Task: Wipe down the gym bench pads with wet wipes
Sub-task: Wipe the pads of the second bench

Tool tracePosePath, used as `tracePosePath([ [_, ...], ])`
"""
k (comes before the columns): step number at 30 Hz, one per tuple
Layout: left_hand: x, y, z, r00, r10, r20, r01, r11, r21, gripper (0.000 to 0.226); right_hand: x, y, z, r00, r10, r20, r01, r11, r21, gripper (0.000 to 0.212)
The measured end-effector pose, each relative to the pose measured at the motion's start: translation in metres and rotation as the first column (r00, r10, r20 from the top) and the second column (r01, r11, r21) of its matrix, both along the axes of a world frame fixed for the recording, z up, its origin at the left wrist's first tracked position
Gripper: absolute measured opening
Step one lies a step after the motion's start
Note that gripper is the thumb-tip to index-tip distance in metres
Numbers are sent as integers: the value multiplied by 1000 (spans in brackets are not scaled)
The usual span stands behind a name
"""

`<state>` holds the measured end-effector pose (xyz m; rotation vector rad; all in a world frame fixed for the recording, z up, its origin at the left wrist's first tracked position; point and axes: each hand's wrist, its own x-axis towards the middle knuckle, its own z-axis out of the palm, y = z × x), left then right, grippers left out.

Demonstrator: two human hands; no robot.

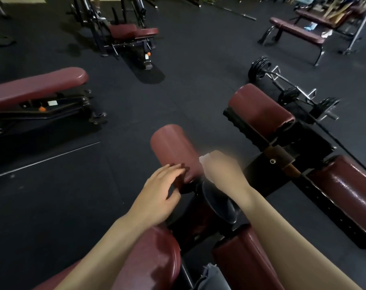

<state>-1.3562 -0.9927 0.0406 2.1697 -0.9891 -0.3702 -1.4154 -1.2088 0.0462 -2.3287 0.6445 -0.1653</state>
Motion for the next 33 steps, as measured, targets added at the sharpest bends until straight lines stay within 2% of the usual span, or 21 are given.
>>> tracePosePath([
  [6,6,1,1,1000,2,7,-1,999,-44,57,45,-6,3,998,43,-39,-44,999,-13,12],
  [11,9,-2,0,998,48,28,-47,998,-48,56,113,-18,3,992,106,-61,-112,988,-106,17],
  [17,23,-26,7,987,16,162,-19,1000,20,58,151,-26,-7,994,104,41,-105,994,33,18],
  [21,36,-54,16,951,-69,300,30,991,134,61,128,-38,-10,976,210,52,-214,975,68,11],
  [26,52,-83,20,890,-111,442,-21,959,282,57,64,-41,-9,952,293,89,-299,952,63,35],
  [29,56,-77,13,879,-129,458,-52,931,362,55,28,-41,-12,950,290,114,-296,955,32,28],
  [33,52,-60,7,877,-108,469,-79,929,362,55,-4,-35,-12,943,312,115,-314,949,1,25],
])
